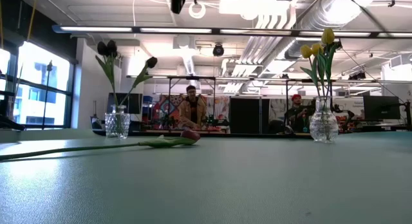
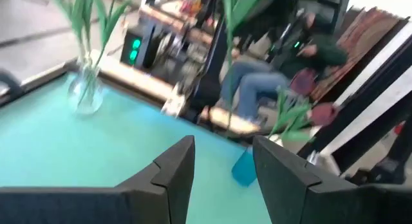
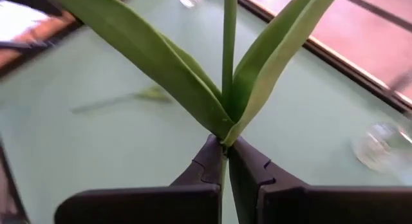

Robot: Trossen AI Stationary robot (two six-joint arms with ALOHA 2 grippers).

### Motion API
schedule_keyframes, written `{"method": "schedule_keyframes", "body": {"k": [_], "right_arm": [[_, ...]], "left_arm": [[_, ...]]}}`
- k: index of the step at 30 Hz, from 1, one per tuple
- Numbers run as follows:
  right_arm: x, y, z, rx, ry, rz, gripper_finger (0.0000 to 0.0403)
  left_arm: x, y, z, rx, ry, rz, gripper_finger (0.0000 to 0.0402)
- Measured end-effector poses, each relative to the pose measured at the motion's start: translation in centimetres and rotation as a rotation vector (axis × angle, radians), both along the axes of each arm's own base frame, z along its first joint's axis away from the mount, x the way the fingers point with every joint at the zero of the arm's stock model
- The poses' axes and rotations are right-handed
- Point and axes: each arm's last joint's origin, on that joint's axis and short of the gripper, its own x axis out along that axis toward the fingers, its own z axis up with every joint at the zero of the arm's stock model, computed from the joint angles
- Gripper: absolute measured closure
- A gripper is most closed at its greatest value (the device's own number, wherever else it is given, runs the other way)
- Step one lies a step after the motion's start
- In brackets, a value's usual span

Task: Sort flowers into vase by color
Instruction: Put the red flower into the blue vase

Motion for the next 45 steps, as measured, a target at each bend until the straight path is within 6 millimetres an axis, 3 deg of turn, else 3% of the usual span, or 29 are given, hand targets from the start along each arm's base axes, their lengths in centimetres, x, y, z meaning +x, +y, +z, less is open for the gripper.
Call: {"method": "schedule_keyframes", "body": {"k": [7, 11, 17, 26, 36, 45], "right_arm": [[-3.6, 0.6, -0.4, 0.074, 0.005, 0.017, 0.0403], [-4.9, 0.9, -2.6, 0.109, 0.037, 0.018, 0.0403], [-6.0, 1.8, -5.7, 0.137, 0.094, 0.044, 0.0403], [-6.7, 3.8, -7.2, 0.135, 0.077, 0.156, 0.0403], [-7.5, 5.5, -8.4, 0.137, -0.013, 0.191, 0.0403], [-8.0, 5.0, -5.8, 0.198, -0.013, 0.241, 0.0403]], "left_arm": [[-0.3, 0.0, -2.0, 0.0, 0.122, 0.056, 0.0255], [-0.7, 0.1, -4.6, -0.064, 0.17, 0.086, 0.0255], [-1.5, -0.4, -8.5, -0.169, 0.2, 0.107, 0.0255], [-2.8, -0.7, -11.8, -0.199, 0.268, 0.135, 0.0255], [-3.1, -0.5, -12.6, -0.178, 0.296, 0.182, 0.0255], [-3.1, -0.1, -12.6, -0.172, 0.297, 0.196, 0.0255]]}}
